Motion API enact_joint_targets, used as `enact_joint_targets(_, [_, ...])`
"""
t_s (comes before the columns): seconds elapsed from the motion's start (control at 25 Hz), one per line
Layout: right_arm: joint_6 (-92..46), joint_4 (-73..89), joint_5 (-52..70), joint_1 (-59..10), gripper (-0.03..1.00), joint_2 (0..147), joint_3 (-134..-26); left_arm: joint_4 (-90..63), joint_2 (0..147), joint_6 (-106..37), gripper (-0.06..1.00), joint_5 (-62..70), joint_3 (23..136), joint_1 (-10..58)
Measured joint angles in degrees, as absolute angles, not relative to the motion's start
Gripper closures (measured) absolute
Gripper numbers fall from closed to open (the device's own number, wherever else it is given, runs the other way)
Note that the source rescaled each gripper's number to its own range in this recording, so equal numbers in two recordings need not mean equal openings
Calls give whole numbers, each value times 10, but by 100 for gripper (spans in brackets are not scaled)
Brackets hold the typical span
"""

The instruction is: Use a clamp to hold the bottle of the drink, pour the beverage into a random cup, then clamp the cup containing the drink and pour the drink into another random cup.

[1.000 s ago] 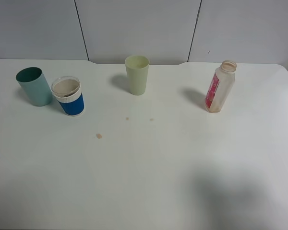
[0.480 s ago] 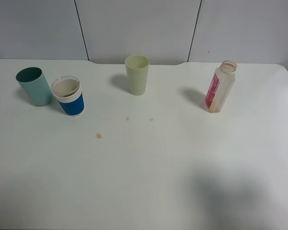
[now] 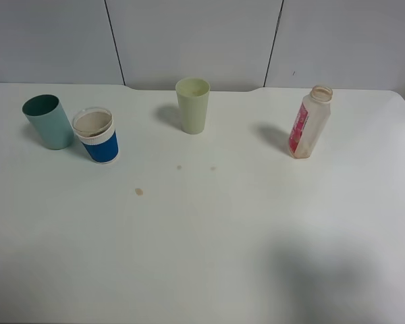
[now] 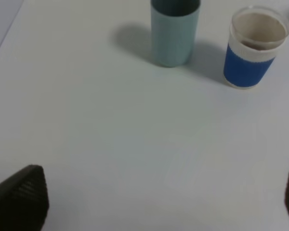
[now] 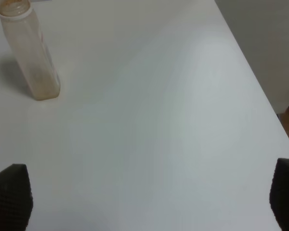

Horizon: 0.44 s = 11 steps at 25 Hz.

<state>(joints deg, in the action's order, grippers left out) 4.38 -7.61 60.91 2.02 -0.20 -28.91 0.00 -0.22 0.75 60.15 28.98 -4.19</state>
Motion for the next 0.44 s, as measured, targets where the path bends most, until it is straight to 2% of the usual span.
enact_joint_targets(0.44, [44,-76,609,20,-1,-2,-289,0,-2,7,-6,602,290,-42])
